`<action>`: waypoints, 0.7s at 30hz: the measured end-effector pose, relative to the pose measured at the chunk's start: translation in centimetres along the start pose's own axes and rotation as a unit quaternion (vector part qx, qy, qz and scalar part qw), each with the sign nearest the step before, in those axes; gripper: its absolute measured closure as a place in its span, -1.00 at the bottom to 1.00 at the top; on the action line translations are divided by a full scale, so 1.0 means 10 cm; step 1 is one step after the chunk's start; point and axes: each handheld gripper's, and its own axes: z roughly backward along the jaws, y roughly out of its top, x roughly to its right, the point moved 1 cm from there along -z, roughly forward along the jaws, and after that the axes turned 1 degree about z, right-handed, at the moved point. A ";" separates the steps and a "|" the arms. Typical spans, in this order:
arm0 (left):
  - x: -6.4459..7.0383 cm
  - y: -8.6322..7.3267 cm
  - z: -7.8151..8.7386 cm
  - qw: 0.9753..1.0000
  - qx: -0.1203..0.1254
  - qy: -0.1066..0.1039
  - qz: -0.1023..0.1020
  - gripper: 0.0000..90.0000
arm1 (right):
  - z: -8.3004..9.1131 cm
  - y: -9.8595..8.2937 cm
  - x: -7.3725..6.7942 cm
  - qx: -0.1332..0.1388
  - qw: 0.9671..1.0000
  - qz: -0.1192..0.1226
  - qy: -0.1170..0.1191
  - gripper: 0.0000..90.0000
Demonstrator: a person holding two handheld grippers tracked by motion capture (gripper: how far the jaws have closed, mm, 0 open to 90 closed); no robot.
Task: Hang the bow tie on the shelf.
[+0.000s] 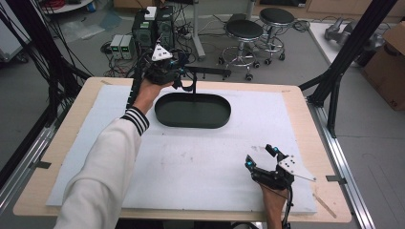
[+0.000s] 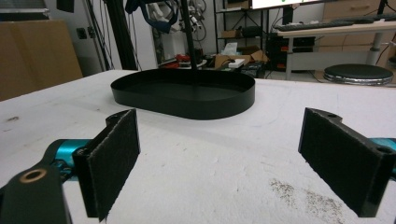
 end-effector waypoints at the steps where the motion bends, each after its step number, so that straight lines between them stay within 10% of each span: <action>1: -0.01 -0.01 -0.01 1.000 -0.001 0.004 0.002 0.68 | 0.00 0.00 0.00 0.000 1.000 0.000 0.000 -0.74; 21: 0.00 -0.09 -0.08 0.999 -0.021 0.035 -0.009 0.67 | 0.00 0.00 0.00 -0.001 1.000 0.001 -0.001 -0.74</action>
